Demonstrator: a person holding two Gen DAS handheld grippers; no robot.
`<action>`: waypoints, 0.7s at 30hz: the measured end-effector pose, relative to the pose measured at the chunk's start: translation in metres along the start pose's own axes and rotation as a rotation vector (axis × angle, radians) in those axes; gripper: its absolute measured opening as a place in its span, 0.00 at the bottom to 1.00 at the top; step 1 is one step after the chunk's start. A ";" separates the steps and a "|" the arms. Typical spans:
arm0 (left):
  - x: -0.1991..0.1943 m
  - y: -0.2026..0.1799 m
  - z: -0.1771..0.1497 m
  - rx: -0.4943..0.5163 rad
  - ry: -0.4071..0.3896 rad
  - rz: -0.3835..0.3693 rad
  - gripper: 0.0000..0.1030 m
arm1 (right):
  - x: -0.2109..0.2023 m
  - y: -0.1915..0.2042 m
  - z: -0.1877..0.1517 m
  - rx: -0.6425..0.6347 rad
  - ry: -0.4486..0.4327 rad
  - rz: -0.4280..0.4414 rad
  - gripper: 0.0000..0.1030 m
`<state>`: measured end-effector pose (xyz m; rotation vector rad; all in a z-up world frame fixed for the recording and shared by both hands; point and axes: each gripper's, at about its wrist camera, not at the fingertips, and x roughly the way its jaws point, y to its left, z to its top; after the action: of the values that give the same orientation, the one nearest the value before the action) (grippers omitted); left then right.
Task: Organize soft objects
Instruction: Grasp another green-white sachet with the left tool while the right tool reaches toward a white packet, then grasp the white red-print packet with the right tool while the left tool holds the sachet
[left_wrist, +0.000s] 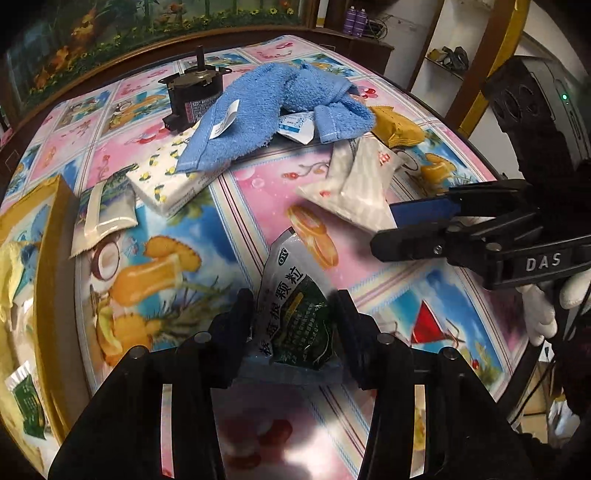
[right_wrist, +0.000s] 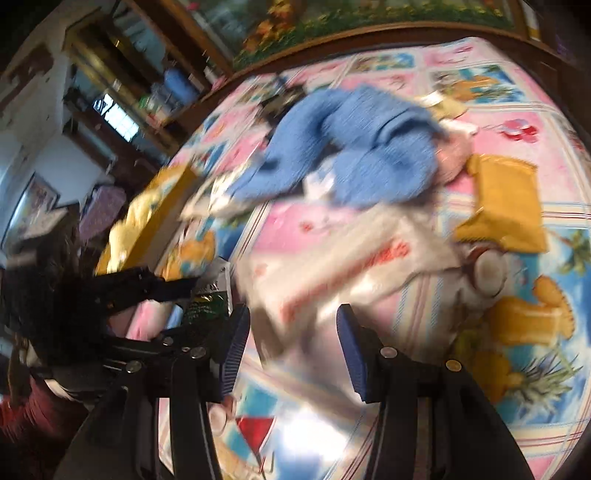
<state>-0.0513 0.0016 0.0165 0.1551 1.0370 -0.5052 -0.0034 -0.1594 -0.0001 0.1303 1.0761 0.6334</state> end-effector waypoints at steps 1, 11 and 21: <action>-0.007 -0.002 -0.004 -0.002 -0.015 -0.002 0.43 | -0.002 0.002 -0.002 -0.004 -0.006 -0.018 0.47; -0.034 -0.003 -0.026 0.035 -0.119 0.027 0.61 | -0.020 -0.028 -0.003 0.313 -0.100 0.004 0.54; 0.000 -0.018 -0.022 0.051 -0.062 0.090 0.65 | 0.005 -0.018 0.030 0.410 -0.108 -0.141 0.66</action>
<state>-0.0772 -0.0062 0.0074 0.2294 0.9524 -0.4523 0.0307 -0.1653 0.0034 0.4347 1.0887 0.2690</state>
